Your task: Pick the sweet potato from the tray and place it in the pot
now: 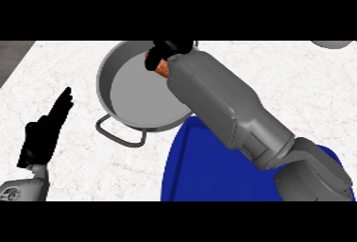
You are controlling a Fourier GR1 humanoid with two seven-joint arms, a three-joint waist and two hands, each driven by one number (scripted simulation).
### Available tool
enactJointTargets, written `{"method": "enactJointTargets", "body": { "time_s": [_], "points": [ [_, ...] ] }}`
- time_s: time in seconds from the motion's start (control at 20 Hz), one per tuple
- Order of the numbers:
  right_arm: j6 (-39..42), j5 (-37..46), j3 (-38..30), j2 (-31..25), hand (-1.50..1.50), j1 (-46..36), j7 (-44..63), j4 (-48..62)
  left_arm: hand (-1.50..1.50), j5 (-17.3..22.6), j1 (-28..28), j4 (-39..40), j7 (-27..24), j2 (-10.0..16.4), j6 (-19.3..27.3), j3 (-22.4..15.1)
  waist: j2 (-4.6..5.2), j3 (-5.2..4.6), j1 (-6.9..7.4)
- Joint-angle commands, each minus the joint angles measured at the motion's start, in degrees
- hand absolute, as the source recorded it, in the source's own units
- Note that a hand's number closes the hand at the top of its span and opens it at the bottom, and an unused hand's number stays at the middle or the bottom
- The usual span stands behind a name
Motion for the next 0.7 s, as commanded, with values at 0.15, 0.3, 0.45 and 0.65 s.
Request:
{"method": "enactJointTargets", "body": {
  "time_s": [0.15,0.3,0.45,0.65],
  "points": [
    [-3.07,-5.72,-2.59,0.01,-1.50,1.62,-8.32,2.57,0.00,-0.86,-1.69,0.85,0.89,-0.72,0.21,-1.05,0.15,0.03,0.48],
    [-6.21,-8.04,-4.73,0.01,-1.50,0.49,-11.86,1.36,0.00,-0.57,-0.66,0.90,-0.35,-0.50,-0.12,-0.68,0.12,0.04,0.92],
    [-13.49,-12.34,-9.59,0.01,-1.50,3.25,-19.56,-3.46,0.00,-0.60,-1.06,0.80,0.99,-1.27,0.60,-0.75,0.07,0.21,-0.15],
    [-15.65,-19.24,-13.22,0.01,-1.50,3.97,-22.94,-6.63,0.00,-1.01,0.88,-0.19,0.50,-0.34,0.43,-0.33,-0.68,0.15,-0.44]
  ]
}}
